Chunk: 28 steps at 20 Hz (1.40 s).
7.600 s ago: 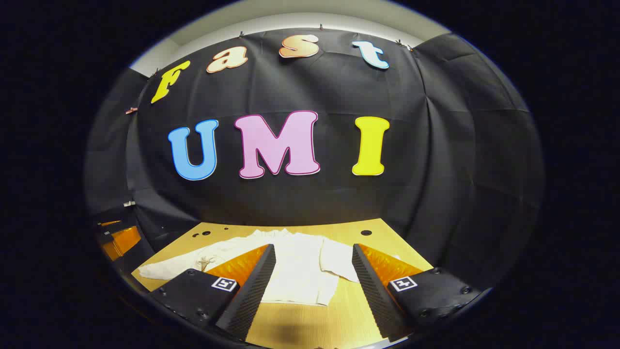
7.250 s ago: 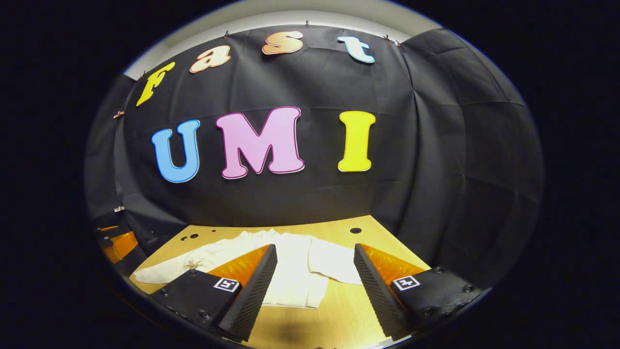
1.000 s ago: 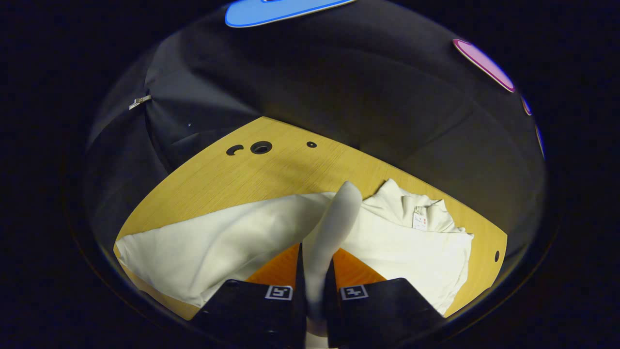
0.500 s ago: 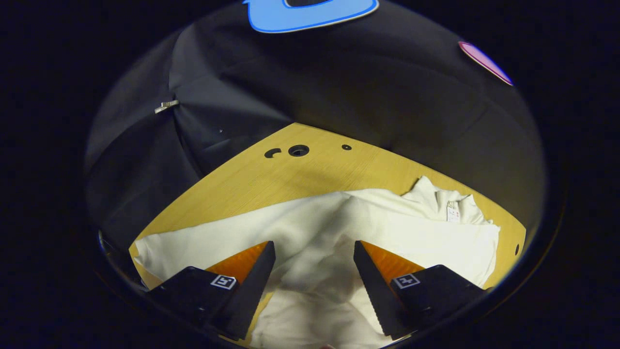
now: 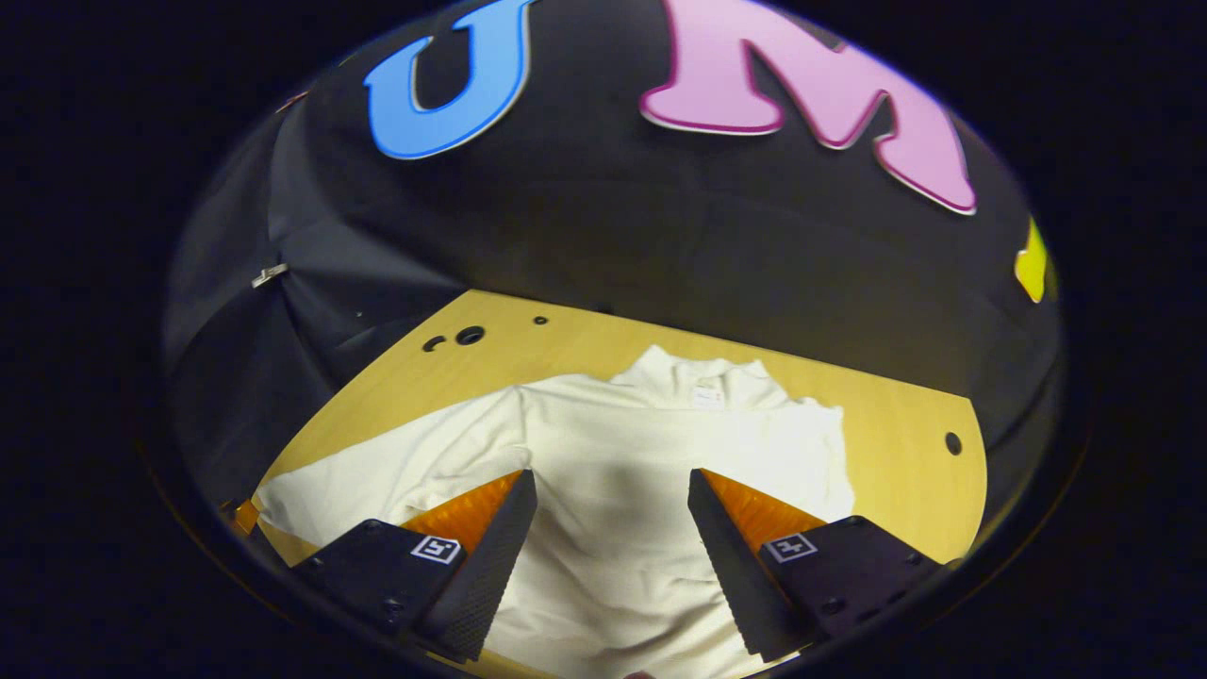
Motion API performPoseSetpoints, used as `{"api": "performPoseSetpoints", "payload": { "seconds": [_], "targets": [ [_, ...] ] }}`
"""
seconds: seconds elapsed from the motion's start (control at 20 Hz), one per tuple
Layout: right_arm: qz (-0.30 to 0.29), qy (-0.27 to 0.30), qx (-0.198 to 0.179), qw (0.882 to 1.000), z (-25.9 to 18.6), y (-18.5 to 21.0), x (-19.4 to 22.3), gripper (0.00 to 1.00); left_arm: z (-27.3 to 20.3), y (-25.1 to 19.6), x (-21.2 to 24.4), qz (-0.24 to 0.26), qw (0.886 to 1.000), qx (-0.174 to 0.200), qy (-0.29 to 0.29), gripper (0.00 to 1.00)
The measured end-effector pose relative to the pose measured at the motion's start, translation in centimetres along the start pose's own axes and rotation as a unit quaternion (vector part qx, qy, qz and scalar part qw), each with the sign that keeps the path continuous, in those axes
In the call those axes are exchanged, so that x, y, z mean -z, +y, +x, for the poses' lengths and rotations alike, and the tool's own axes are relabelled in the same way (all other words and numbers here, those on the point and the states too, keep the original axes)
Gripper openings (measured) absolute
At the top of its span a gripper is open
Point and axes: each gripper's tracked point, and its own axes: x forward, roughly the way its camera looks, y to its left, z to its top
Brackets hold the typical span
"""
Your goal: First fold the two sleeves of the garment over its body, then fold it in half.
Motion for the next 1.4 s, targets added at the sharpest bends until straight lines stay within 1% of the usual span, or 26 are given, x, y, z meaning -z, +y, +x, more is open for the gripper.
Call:
{"api": "performPoseSetpoints", "payload": {
  "seconds": [0.1,0.2,0.3,0.35,0.4,0.45,0.5,0.55,0.7,0.8,0.85,0.9,0.95,1.1,1.15,1.2,1.25,1.35,1.4],
  "targets": [
    [0.027,-0.004,0.034,0.999,-2.7,-4.3,0.4,0.99,0.6,0.0,0.7,0.005,1.0,0.0,0.01,0.97],
    [0.051,-0.004,0.069,0.996,-4.8,-8.6,1.4,0.99,1.7,0.3,1.5,0.015,1.0,-0.012,0.021,0.97],
    [0.078,0.006,0.106,0.991,-8.2,-13.3,3.1,0.99,2.9,0.2,2.3,0.015,0.999,-0.026,0.036,0.97],
    [0.091,0.009,0.117,0.989,-9.5,-14.7,3.6,1.0,3.6,0.6,2.7,0.013,0.998,-0.034,0.044,0.92],
    [0.103,0.007,0.135,0.985,-10.8,-16.6,4.3,1.0,4.1,1.1,2.9,0.012,0.998,-0.041,0.049,0.97],
    [0.112,0.004,0.148,0.983,-11.9,-17.8,4.8,1.0,4.3,1.5,3.3,0.01,0.997,-0.048,0.054,0.92],
    [0.121,0.003,0.159,0.98,-13.1,-18.8,5.3,1.0,4.5,1.5,3.3,0.003,0.997,-0.049,0.053,0.94],
    [0.13,0.003,0.166,0.977,-14.0,-19.6,5.8,1.0,4.6,1.3,3.5,-0.007,0.997,-0.046,0.057,1.0],
    [0.141,0.009,0.181,0.973,-15.5,-21.0,7.8,1.0,4.8,1.4,3.3,0.003,0.997,-0.043,0.059,1.0],
    [0.143,0.012,0.184,0.972,-16.2,-21.3,8.7,1.0,5.3,0.3,3.0,0.018,0.998,-0.022,0.061,1.0],
    [0.147,0.013,0.184,0.972,-16.5,-21.3,9.2,1.0,5.5,-0.3,3.1,0.029,0.998,-0.009,0.059,0.85],
    [0.15,0.015,0.184,0.971,-16.8,-21.3,9.7,1.0,5.8,-0.7,3.0,0.038,0.998,0.001,0.056,0.79],
    [0.15,0.015,0.186,0.971,-17.1,-21.5,10.2,1.0,5.9,-1.3,2.8,0.043,0.998,0.011,0.053,0.63],
    [0.15,0.023,0.189,0.97,-18.2,-21.9,12.0,1.0,6.3,-2.3,2.4,0.05,0.998,0.019,0.045,0.39],
    [0.149,0.026,0.191,0.97,-18.7,-22.2,12.5,1.0,6.2,-2.3,2.4,0.055,0.997,0.021,0.044,0.24],
    [0.147,0.027,0.194,0.969,-19.1,-22.6,12.8,1.0,6.2,-2.6,2.2,0.056,0.997,0.025,0.044,0.25],
    [0.149,0.027,0.197,0.969,-19.5,-22.9,13.2,1.0,6.4,-3.0,2.0,0.057,0.997,0.025,0.042,0.18],
    [0.156,0.025,0.201,0.967,-20.1,-23.5,13.5,1.0,6.8,-3.5,1.9,0.064,0.997,0.02,0.042,0.08],
    [0.16,0.023,0.203,0.966,-20.4,-23.9,13.7,1.0,6.8,-3.9,1.8,0.067,0.996,0.024,0.046,0.07]
  ]
}}
